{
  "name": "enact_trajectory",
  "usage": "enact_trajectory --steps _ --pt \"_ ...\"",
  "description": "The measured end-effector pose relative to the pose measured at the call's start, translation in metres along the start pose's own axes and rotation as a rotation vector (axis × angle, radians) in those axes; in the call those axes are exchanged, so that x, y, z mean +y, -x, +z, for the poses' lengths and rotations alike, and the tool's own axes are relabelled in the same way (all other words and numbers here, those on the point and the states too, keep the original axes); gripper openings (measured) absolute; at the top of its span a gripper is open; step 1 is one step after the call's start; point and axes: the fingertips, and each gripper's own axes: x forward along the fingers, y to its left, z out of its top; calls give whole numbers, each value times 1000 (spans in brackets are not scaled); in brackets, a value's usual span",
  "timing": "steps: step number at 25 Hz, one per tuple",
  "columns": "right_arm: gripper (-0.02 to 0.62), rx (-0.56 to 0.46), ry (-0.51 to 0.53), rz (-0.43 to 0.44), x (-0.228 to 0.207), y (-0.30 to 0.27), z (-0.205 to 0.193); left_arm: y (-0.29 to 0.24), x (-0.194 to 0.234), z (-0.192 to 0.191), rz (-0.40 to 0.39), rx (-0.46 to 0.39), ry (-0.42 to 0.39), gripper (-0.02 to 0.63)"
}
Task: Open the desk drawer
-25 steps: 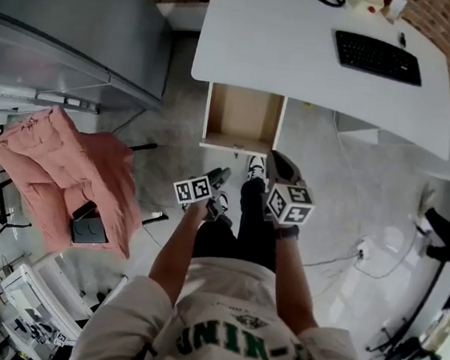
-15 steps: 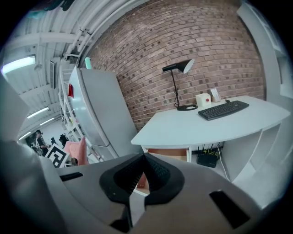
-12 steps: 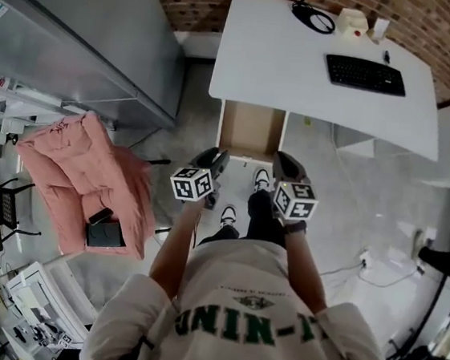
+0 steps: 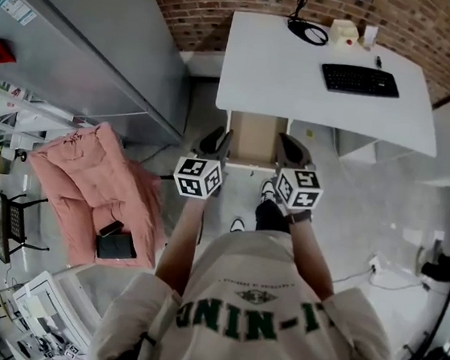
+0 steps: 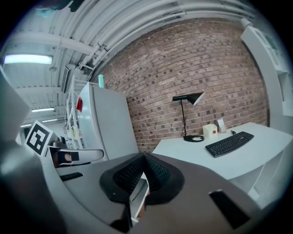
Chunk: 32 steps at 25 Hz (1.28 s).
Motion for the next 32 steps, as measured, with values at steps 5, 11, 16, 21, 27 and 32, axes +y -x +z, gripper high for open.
enact_trajectory --steps 5,11,16,21,27,32 --pt "3 -94 15 9 13 3 38 5 -3 41 42 -40 -82 76" --pt "3 -173 37 17 22 12 71 17 -12 85 80 -181 -143 22" --pt "2 -222 75 -62 16 19 87 19 -18 98 84 -195 -217 2" --pt "2 -213 95 -76 19 17 89 22 -22 105 75 -210 -219 2" --pt "2 -195 89 -72 26 18 83 28 -25 104 58 -218 -205 2" --pt "2 -182 89 -61 26 13 78 26 -19 99 70 -214 -187 2"
